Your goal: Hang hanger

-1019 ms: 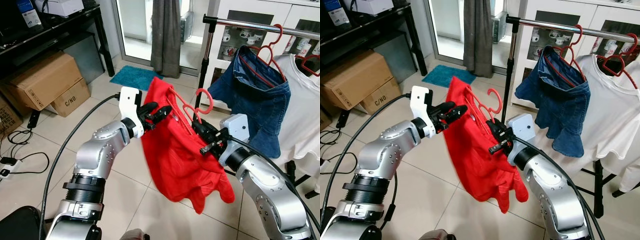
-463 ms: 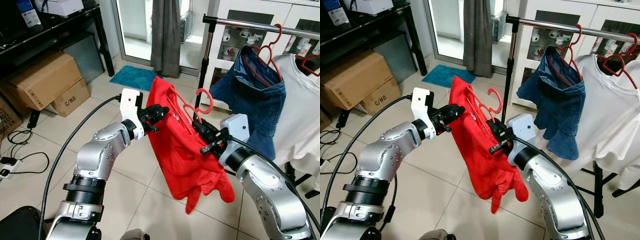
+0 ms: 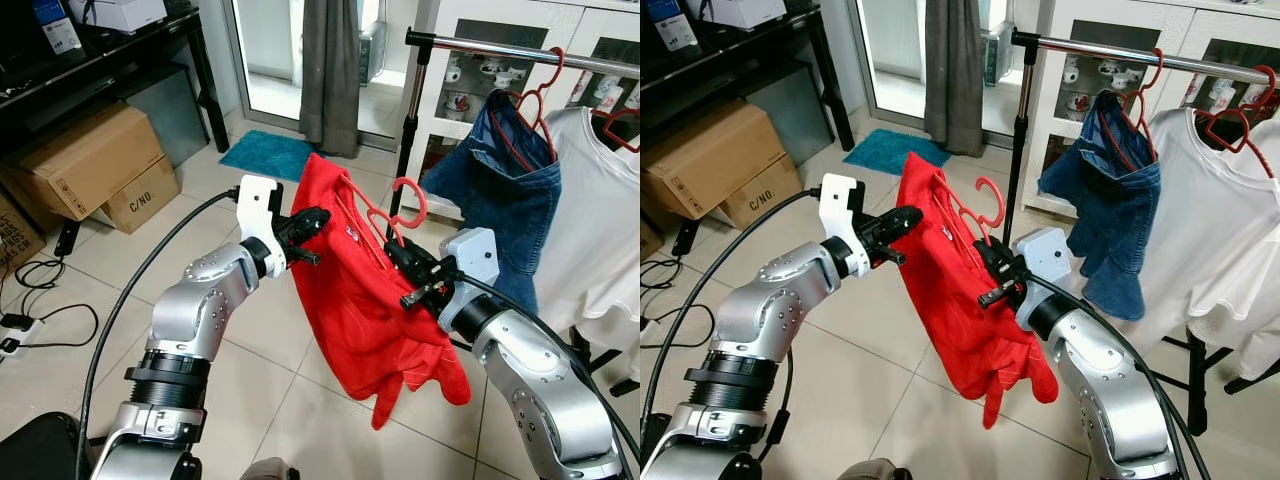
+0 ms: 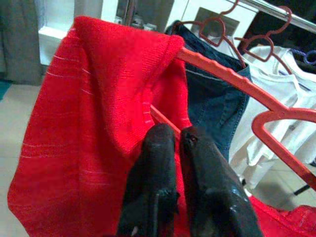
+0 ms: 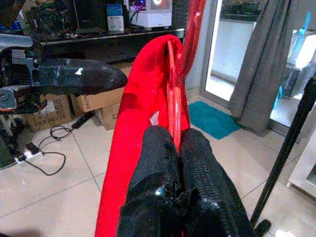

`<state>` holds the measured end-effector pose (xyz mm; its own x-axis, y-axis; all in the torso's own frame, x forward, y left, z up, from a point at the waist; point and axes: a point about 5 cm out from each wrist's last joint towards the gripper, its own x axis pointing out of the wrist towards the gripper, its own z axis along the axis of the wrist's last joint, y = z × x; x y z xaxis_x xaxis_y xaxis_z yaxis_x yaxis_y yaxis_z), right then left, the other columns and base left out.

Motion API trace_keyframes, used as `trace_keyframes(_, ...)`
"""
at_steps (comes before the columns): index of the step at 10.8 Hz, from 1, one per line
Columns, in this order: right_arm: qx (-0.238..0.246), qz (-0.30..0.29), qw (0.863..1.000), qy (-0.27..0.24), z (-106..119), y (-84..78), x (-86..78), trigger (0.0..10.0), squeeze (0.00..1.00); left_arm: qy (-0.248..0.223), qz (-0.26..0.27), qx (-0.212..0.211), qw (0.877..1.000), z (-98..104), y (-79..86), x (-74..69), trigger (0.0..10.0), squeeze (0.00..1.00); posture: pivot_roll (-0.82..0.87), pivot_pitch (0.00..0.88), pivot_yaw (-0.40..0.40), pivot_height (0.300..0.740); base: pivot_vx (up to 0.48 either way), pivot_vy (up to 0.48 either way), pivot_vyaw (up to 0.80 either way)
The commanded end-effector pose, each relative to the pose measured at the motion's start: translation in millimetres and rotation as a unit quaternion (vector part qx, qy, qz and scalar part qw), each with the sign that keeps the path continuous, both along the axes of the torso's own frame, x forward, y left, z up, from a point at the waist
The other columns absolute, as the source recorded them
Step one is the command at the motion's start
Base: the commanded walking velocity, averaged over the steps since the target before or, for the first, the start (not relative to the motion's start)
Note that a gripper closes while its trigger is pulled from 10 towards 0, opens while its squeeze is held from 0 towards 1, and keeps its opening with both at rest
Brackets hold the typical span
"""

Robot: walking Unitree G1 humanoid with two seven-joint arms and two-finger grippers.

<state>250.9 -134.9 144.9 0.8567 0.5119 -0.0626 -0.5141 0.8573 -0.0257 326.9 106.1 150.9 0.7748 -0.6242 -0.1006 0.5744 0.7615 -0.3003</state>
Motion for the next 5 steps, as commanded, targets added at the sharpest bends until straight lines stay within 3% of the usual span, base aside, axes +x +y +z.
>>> trace_keyframes(1, 0.007, 0.001, 1.0, -0.022, 8, 0.5, 0.4, 0.0, 0.0, -0.001, 0.025, 0.005, 1.0, -1, 9.4, 2.3, 0.0, 0.0, 0.08, 0.0, 0.078, 0.74, 0.0, 0.0, 0.0)
trace_keyframes(3, 0.0, -0.004, 1.0, -0.018, 6, -1.2, 1.7, 0.0, 0.0, -0.021, 0.062, 0.013, 0.998, 3, 20.0, 7.3, 0.0, 0.0, 0.08, 0.0, 0.072, 0.74, 0.0, 0.0, 0.0)
trace_keyframes(5, -0.002, -0.013, 1.0, -0.014, 4, -4.0, 2.8, 0.0, 0.0, -0.058, 0.091, -0.021, 0.994, 16, 27.2, 9.0, 0.0, 0.0, 0.09, 0.0, 0.07, 0.74, 0.0, 0.0, 0.0)
